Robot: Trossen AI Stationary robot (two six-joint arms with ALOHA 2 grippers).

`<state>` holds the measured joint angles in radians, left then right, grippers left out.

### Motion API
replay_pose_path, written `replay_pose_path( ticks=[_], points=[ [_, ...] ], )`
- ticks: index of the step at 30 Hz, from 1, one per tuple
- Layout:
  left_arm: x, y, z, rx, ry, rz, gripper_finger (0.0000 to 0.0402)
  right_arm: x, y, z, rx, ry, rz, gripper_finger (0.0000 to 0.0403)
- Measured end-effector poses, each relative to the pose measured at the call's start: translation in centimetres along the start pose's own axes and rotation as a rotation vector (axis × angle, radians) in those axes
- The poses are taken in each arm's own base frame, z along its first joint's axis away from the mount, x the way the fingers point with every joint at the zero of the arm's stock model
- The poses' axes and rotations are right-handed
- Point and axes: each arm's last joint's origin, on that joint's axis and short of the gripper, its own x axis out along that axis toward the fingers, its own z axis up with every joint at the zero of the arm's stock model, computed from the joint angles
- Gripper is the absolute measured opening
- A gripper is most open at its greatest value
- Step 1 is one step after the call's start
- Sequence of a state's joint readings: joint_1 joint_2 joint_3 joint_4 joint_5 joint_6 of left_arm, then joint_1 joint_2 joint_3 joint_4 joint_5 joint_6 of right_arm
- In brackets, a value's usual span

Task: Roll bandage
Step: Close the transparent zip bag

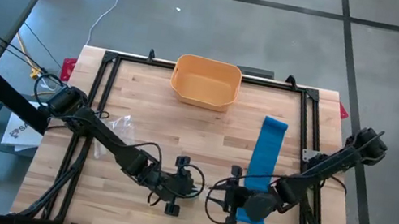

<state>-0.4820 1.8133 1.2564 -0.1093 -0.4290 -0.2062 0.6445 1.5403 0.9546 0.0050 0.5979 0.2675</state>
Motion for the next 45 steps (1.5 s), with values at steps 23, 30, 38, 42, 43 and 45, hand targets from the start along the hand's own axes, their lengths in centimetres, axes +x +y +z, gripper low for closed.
replay_pose_path(
  ticks=[23,30,38,42,43,45],
  points=[
    [0.0,0.1,-0.3,0.011,0.033,-0.001,0.0000,1.0,-0.4,0.8,0.010,-0.073,0.032,0.0094],
    [0.1,0.2,-0.5,0.018,0.051,-0.004,0.0000,-2.6,-0.9,1.0,0.098,-0.002,-0.007,0.0127],
    [0.1,0.2,-0.5,0.018,0.049,-0.003,0.0000,0.0,1.3,-1.4,0.029,0.034,-0.030,0.0116],
    [0.1,0.2,-0.5,0.018,0.049,-0.003,0.0000,1.1,1.9,-1.8,-0.005,-0.001,-0.066,0.0094],
    [0.1,0.2,-0.5,0.018,0.048,-0.003,0.0000,1.2,1.9,-1.8,-0.010,-0.008,-0.070,0.0086],
    [0.1,0.2,-0.5,0.018,0.049,-0.003,0.0000,1.2,2.0,-1.8,-0.024,-0.011,-0.071,0.0066]
  ],
)
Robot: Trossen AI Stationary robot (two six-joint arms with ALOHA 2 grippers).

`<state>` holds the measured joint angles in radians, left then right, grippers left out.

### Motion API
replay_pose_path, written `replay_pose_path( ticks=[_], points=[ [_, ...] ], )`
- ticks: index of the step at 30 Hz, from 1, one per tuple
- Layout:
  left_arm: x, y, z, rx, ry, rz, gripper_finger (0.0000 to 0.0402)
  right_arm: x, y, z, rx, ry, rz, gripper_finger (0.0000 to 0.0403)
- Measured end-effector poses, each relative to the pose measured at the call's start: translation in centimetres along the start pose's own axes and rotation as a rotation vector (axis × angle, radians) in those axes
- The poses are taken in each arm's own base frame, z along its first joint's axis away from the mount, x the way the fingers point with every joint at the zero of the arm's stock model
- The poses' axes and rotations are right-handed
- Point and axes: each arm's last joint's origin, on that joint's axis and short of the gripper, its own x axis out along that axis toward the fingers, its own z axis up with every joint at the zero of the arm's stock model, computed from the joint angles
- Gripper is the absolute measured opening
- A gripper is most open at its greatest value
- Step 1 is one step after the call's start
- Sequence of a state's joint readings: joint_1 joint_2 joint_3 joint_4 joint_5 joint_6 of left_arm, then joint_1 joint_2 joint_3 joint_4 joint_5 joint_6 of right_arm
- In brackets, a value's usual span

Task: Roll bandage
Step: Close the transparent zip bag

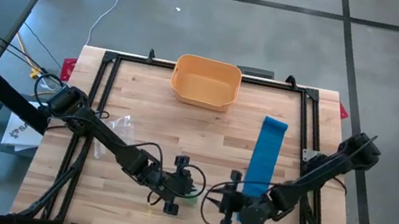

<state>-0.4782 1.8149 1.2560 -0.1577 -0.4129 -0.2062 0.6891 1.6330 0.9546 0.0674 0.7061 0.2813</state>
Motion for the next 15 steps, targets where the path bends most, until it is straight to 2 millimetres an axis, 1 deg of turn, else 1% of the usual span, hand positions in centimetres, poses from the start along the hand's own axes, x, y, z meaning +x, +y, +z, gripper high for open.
replay_pose_path(
  ticks=[3,4,6,9,15],
  points=[
    [0.0,0.0,0.0,-0.001,-0.002,-0.001,0.0000,0.0,0.1,0.0,-0.016,-0.006,0.004,0.0021],
    [0.0,0.0,0.0,-0.001,-0.003,-0.001,0.0001,-0.1,0.2,0.0,-0.017,-0.006,0.006,0.0012],
    [0.0,0.0,0.0,0.010,-0.003,-0.002,0.0008,-0.2,0.3,-0.1,-0.022,-0.003,0.009,0.0009],
    [0.0,-0.1,0.2,0.051,-0.019,-0.012,0.0036,-0.5,0.5,0.0,-0.025,-0.009,0.016,0.0008],
    [-0.1,-0.3,1.7,0.105,-0.162,-0.029,0.0102,-1.1,1.0,-0.1,-0.016,-0.037,-0.024,0.0001]
  ],
)
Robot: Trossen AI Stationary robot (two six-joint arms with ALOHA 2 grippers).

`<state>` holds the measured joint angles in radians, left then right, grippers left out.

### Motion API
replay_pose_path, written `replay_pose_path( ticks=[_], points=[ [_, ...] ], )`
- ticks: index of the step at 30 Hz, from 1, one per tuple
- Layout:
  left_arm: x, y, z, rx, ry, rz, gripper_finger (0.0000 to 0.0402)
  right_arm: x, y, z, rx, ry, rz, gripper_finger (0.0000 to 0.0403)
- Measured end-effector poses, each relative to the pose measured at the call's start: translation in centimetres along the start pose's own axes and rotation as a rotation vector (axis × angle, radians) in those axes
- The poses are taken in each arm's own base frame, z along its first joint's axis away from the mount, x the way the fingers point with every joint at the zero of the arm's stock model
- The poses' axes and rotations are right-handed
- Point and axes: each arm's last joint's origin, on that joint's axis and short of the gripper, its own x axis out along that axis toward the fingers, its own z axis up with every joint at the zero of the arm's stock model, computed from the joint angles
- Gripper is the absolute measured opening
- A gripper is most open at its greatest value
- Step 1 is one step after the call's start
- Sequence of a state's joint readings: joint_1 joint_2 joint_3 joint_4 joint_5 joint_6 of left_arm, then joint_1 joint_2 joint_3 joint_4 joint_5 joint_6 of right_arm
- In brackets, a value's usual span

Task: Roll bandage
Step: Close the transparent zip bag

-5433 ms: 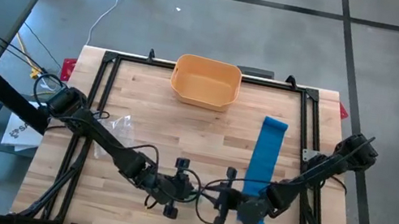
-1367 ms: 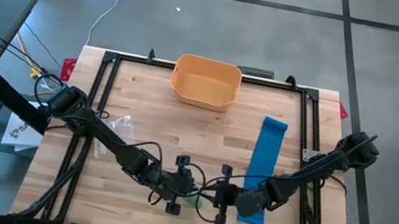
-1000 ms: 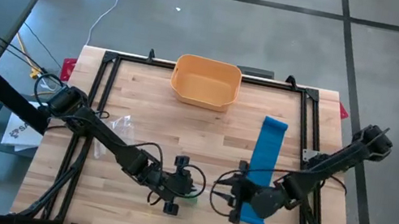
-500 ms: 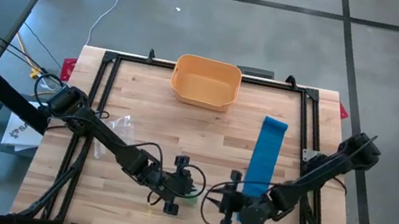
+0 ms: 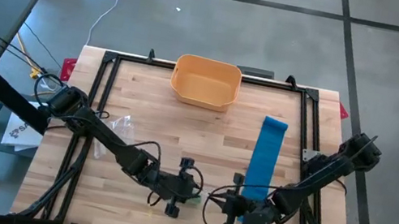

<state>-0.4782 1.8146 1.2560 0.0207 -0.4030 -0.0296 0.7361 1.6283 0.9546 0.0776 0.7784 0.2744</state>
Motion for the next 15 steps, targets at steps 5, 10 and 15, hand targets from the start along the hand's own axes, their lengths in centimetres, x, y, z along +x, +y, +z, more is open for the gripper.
replay_pose_path(
  ticks=[5,10,15],
  points=[
    [0.3,-0.1,0.8,0.019,-0.098,0.000,0.0120,0.0,0.0,0.1,0.022,-0.008,-0.001,0.0001],
    [1.5,-0.6,0.2,0.092,-0.121,0.008,0.0112,0.0,0.1,0.3,0.012,-0.023,0.005,0.0000],
    [1.5,-1.2,0.0,0.136,-0.112,0.025,0.0060,-0.2,0.2,0.4,0.017,-0.033,0.009,0.0000]
  ],
)
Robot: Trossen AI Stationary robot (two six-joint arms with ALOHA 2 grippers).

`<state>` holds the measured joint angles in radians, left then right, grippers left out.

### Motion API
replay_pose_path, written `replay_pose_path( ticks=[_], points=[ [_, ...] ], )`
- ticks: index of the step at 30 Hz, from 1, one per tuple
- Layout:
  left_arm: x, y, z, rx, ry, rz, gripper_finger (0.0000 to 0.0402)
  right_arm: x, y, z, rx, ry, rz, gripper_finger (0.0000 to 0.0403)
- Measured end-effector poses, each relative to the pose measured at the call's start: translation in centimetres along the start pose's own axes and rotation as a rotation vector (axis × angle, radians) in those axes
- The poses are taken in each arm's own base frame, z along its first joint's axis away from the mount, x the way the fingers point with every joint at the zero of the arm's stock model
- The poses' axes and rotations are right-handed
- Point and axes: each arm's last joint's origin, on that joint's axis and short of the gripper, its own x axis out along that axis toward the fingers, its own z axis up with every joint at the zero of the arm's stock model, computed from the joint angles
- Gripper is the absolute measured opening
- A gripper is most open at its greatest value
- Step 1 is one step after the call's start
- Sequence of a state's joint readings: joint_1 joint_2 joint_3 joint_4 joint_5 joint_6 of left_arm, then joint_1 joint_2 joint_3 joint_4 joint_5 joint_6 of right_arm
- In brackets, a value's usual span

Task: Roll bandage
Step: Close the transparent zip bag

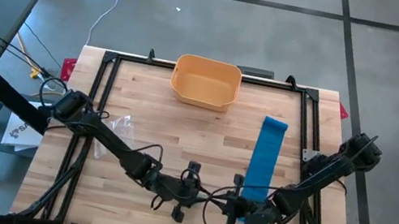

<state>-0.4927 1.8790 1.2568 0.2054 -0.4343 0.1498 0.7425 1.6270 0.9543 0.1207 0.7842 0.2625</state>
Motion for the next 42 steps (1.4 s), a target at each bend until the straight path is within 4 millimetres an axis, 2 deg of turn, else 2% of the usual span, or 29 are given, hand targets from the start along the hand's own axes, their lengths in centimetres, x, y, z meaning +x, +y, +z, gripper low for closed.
replay_pose_path(
  ticks=[3,5,17,29,38,42],
  points=[
    [-0.16,-0.36,0.09,0.021,-0.006,-0.007,0.0020,-0.23,0.27,0.07,-0.003,-0.011,0.011,0.0000],
    [-0.21,-0.43,0.09,0.024,-0.005,-0.006,0.0010,-0.36,0.41,0.05,-0.003,-0.013,0.016,0.0000],
    [-0.40,-0.77,-0.11,0.004,0.022,0.019,0.0015,-0.69,0.70,-0.21,0.007,0.003,0.026,0.0000],
    [-0.43,-0.93,0.13,-0.026,-0.008,-0.032,0.0063,-0.72,0.74,-0.33,-0.004,0.012,0.035,0.0000],
    [-0.30,-0.72,0.40,-0.061,-0.039,-0.024,0.0044,-0.68,0.76,-0.24,-0.040,0.004,0.044,0.0000],
    [0.16,-1.01,-0.07,-0.071,-0.029,-0.038,0.0033,-0.67,0.89,-0.36,-0.048,0.020,0.085,0.0000]
  ],
)
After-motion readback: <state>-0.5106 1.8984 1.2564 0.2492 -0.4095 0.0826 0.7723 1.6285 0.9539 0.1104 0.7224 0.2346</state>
